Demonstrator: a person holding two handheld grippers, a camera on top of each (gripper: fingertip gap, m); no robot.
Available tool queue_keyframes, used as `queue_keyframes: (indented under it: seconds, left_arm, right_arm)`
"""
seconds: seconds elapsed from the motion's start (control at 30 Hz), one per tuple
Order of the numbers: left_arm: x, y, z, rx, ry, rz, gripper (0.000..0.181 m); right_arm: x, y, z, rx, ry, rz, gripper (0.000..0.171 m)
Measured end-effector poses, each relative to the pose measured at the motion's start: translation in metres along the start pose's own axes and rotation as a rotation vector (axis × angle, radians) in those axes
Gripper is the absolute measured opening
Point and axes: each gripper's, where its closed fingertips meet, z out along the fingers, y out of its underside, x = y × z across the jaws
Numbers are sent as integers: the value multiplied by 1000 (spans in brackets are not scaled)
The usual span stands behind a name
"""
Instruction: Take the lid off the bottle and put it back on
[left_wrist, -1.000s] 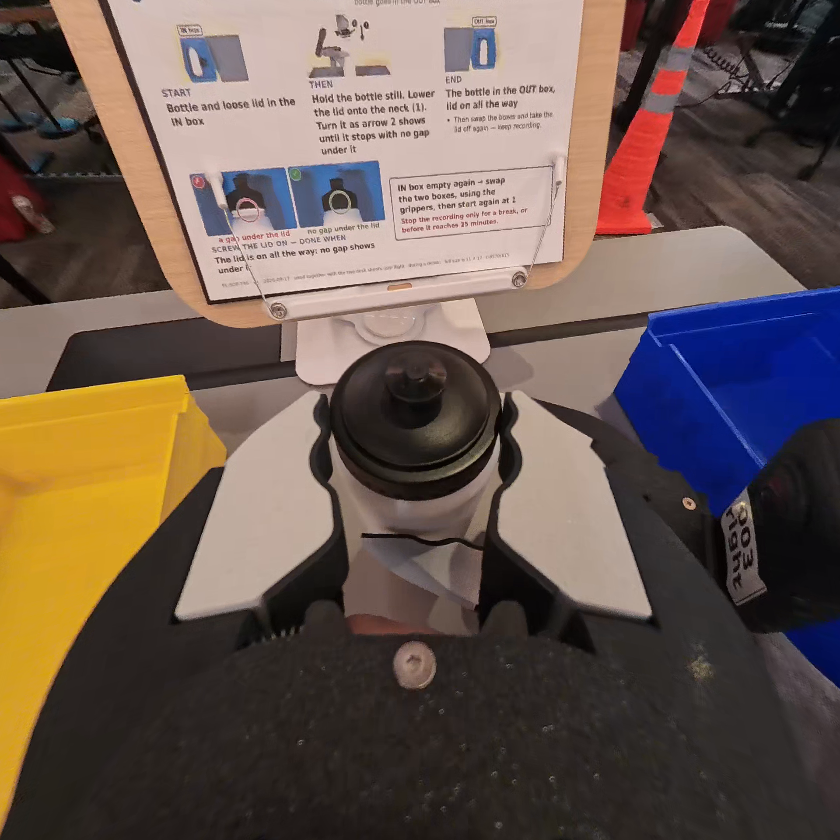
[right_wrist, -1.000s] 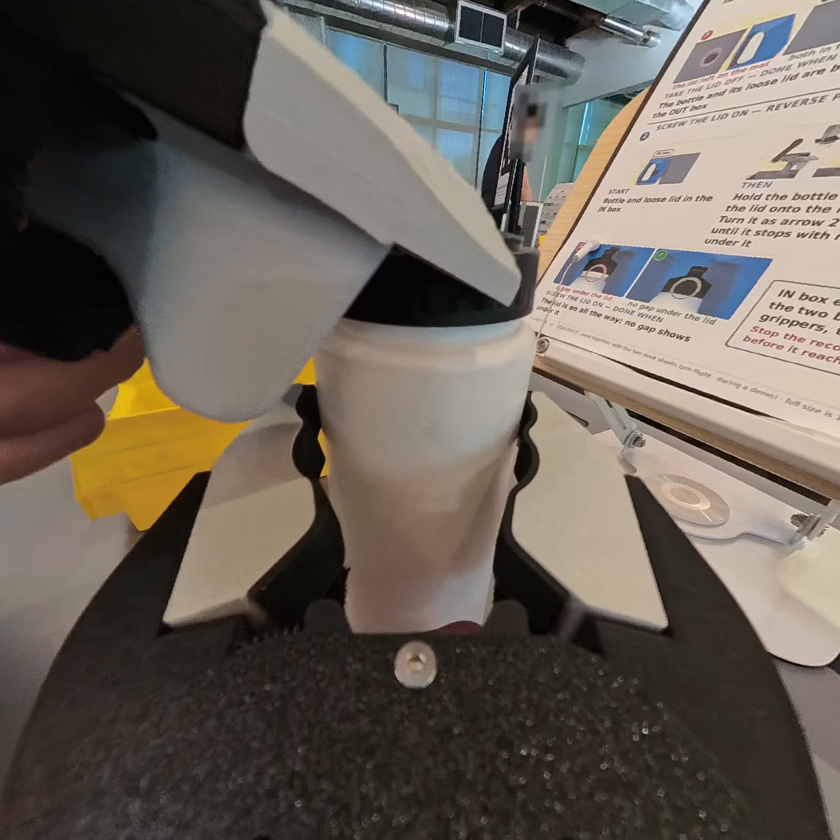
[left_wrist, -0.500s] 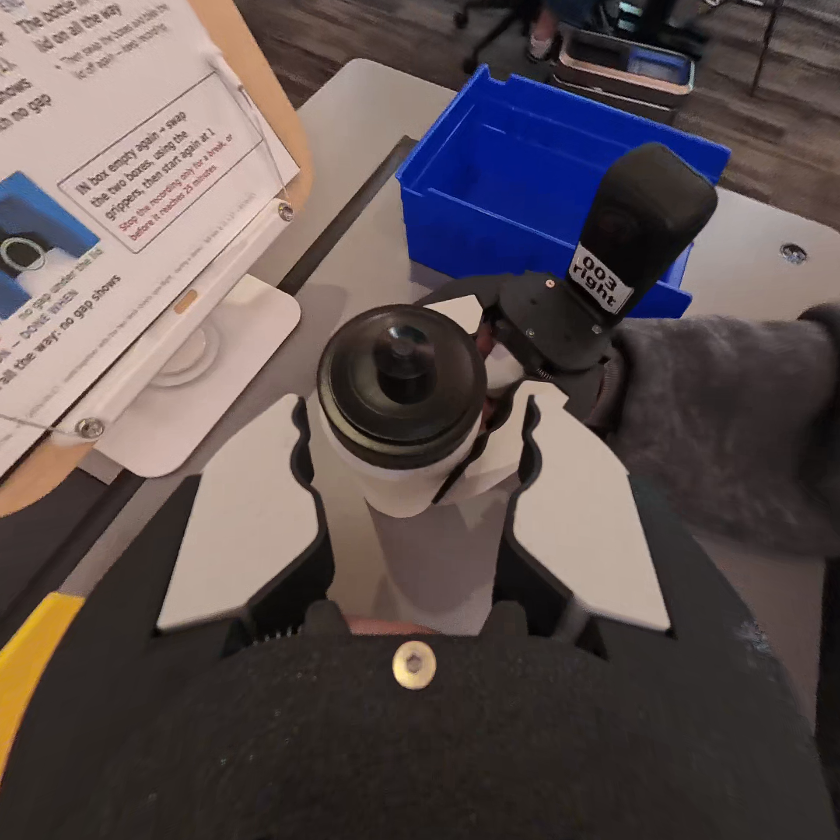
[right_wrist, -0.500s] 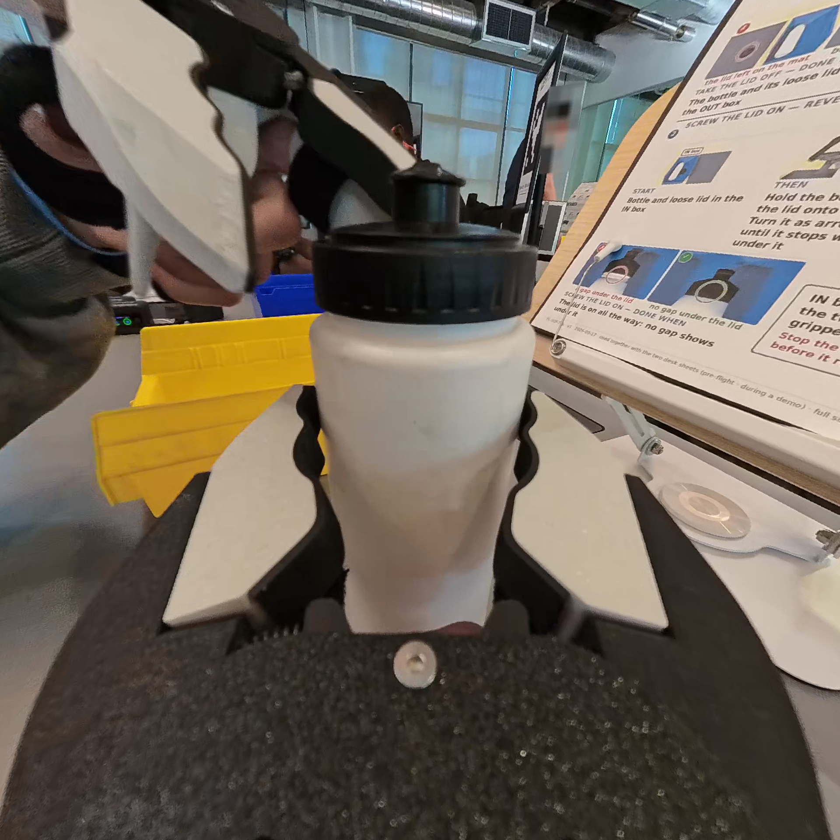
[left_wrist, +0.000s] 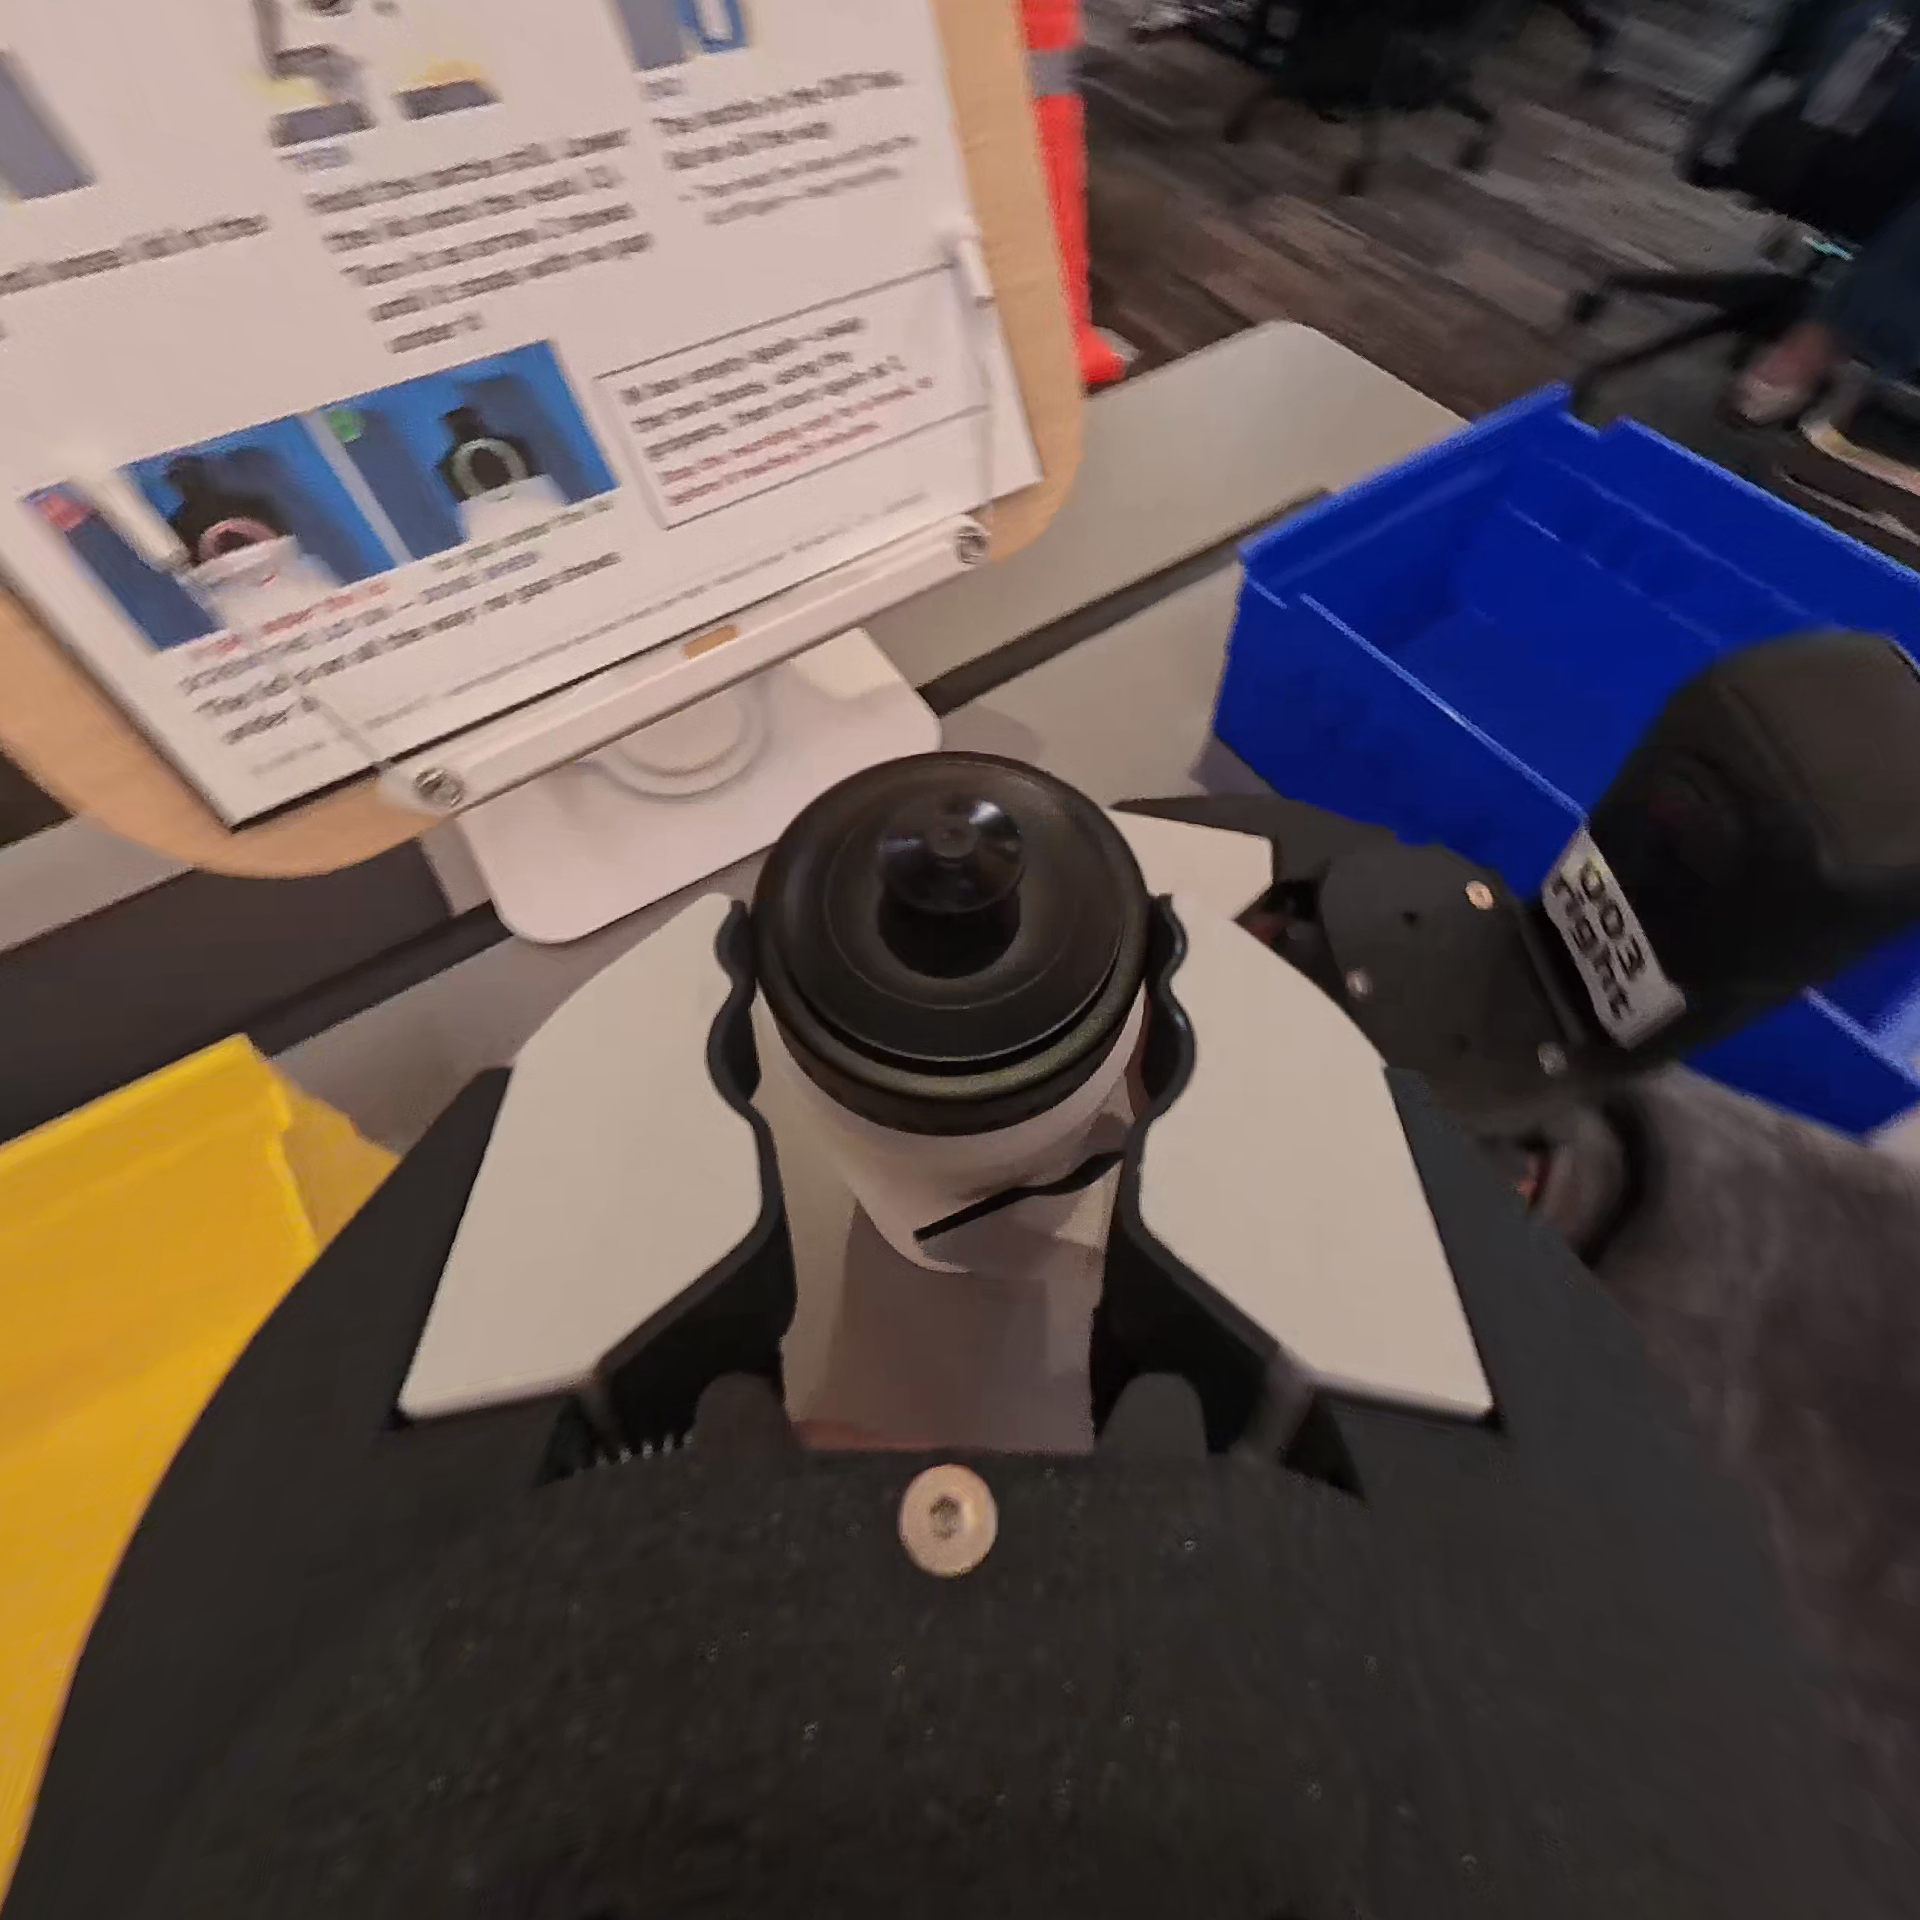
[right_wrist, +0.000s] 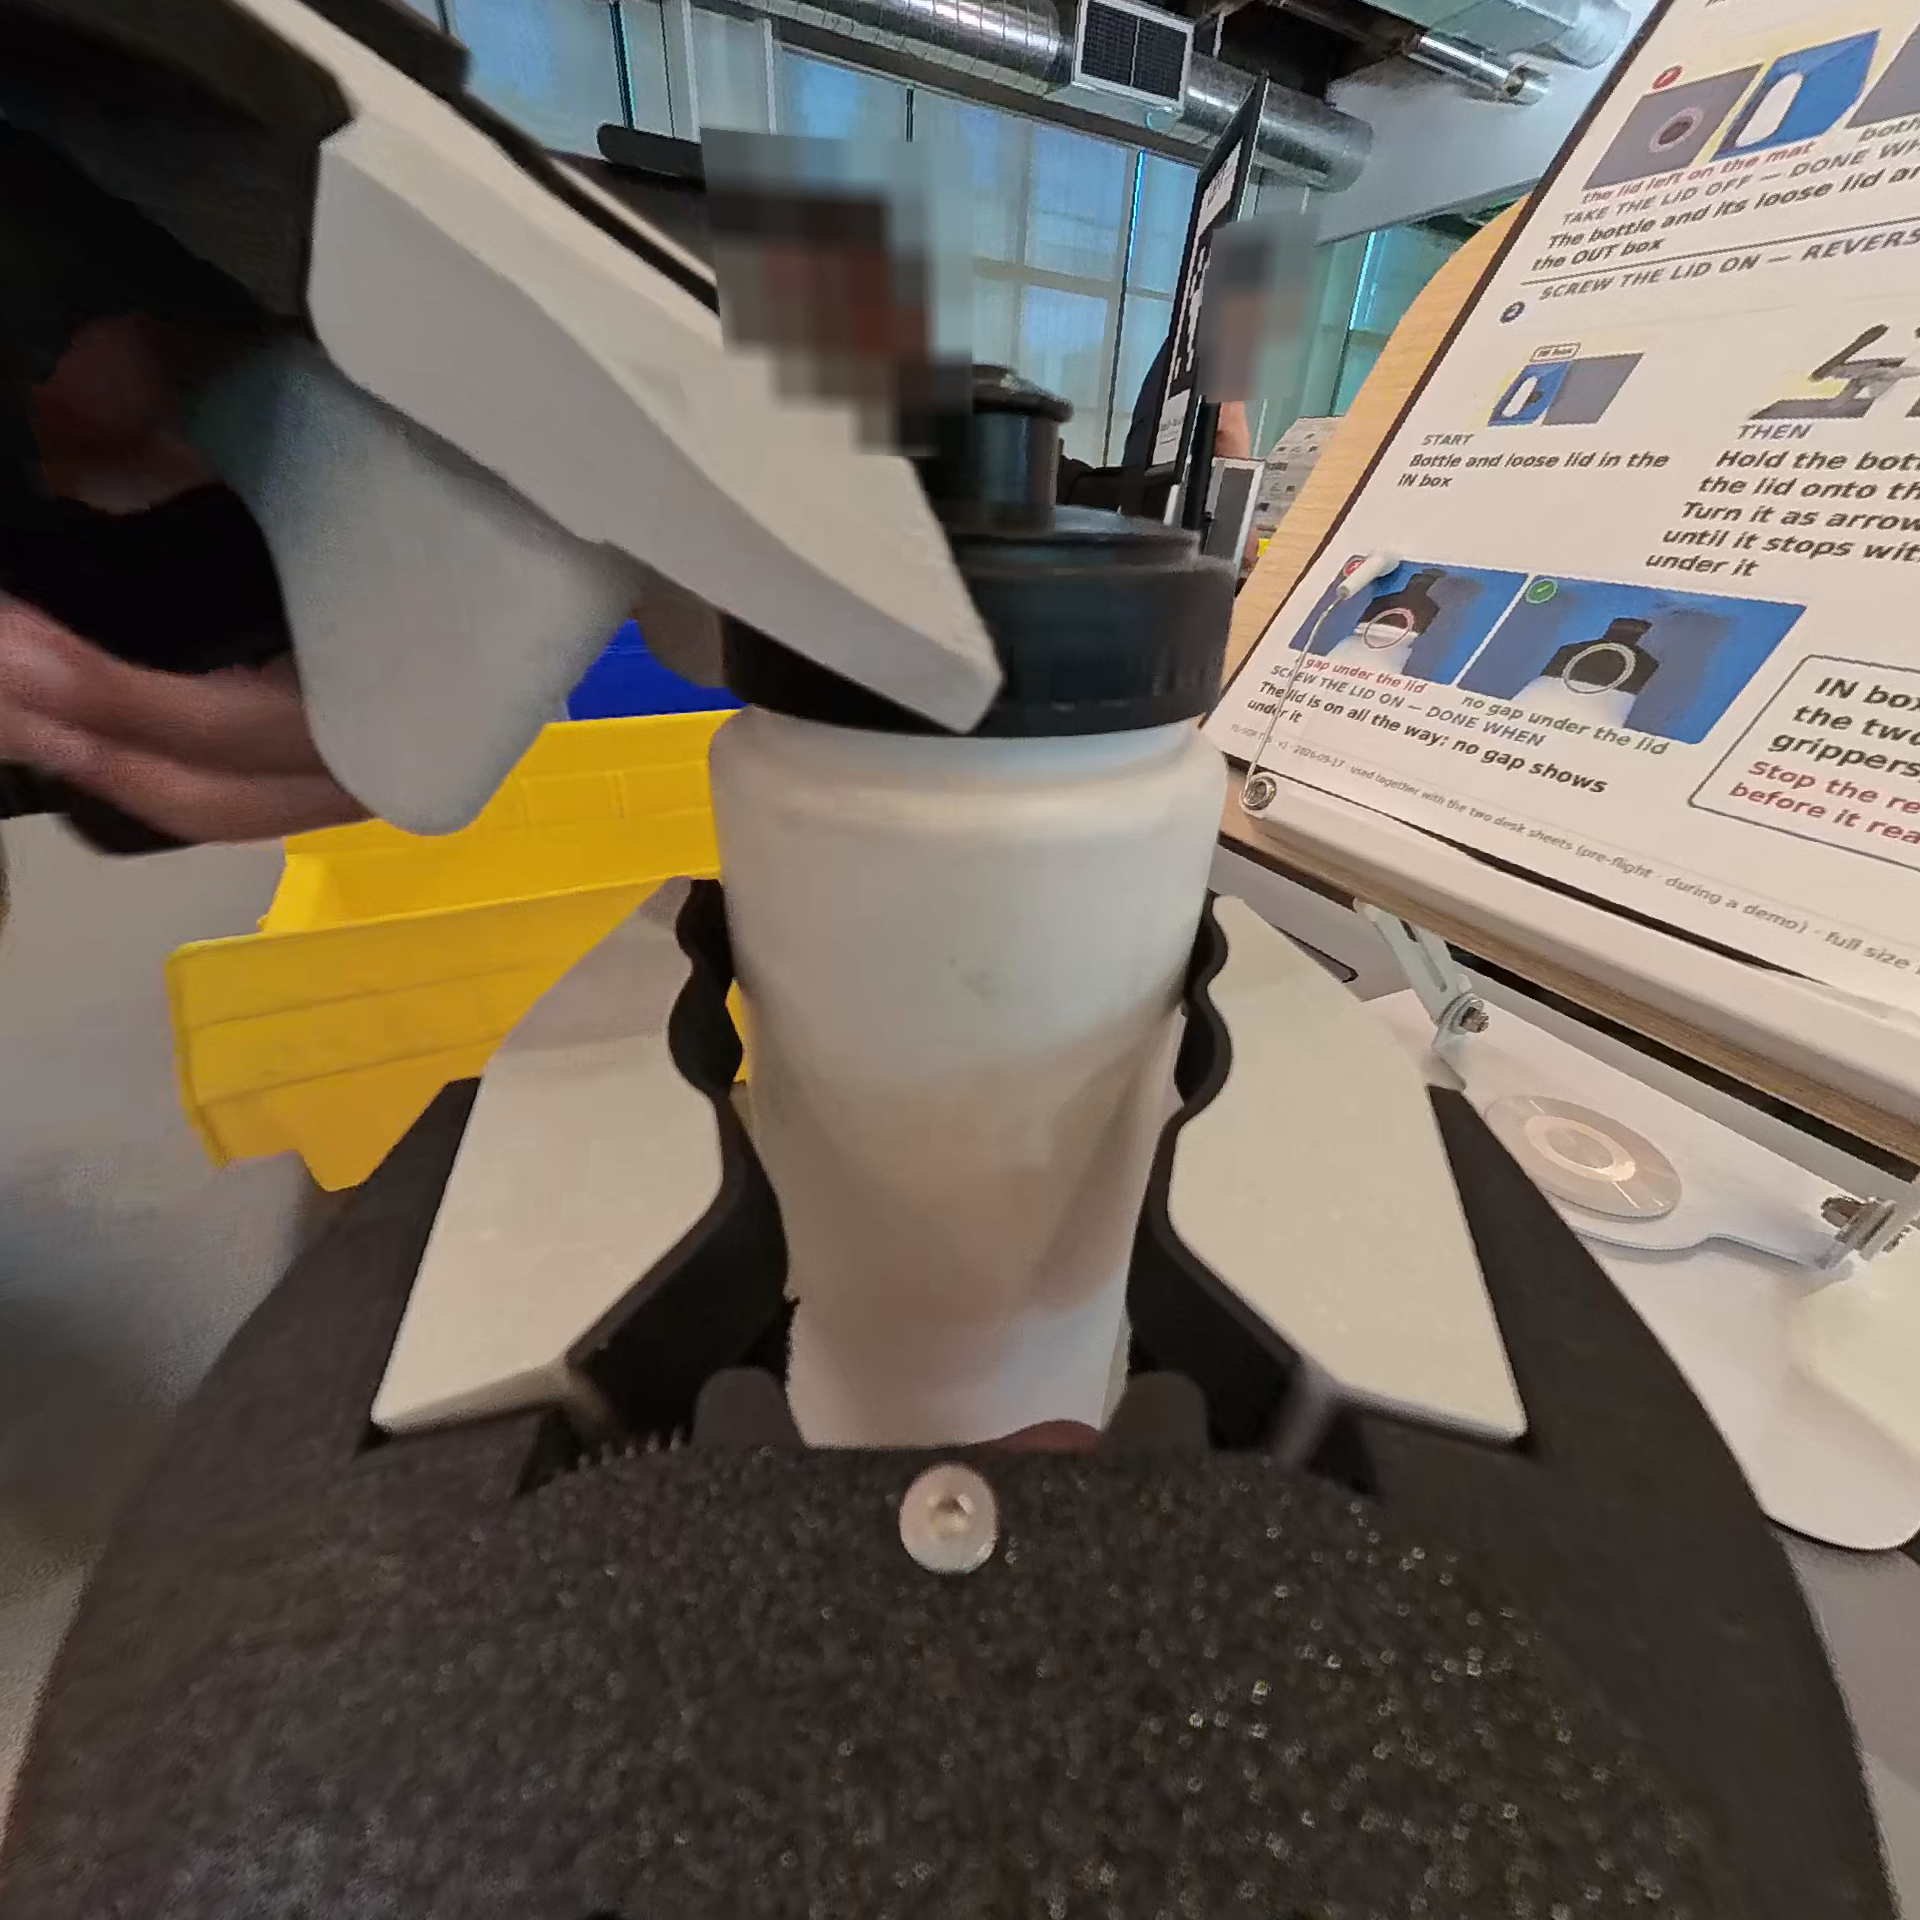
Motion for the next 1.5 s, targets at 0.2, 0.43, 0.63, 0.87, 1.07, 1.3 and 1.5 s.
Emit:
queue_keyframes:
  seconds: [0.2,0.43,0.63,0.87,1.07,1.3,1.5]
  left_arm:
    - [-3,-3,3,9,-343,-177,72]
    - [6,-8,-2,21,-132,17,84]
    - [10,-12,-33,63,309,397,74]
    - [-1,5,-4,-140,528,429,82]
    - [6,3,5,-111,541,356,73]
    - [3,1,6,-56,153,98,73]
    - [-6,3,2,-40,-248,-101,73]
  right_arm:
    - [2,0,0,-2,7,6,84]
    - [2,1,0,-12,4,2,84]
    - [0,1,0,-10,-3,-9,84]
    - [0,1,0,-7,-4,-5,84]
    - [3,1,-1,1,-1,15,84]
    - [4,1,-1,4,17,11,84]
    - [0,2,3,-4,59,-28,84]
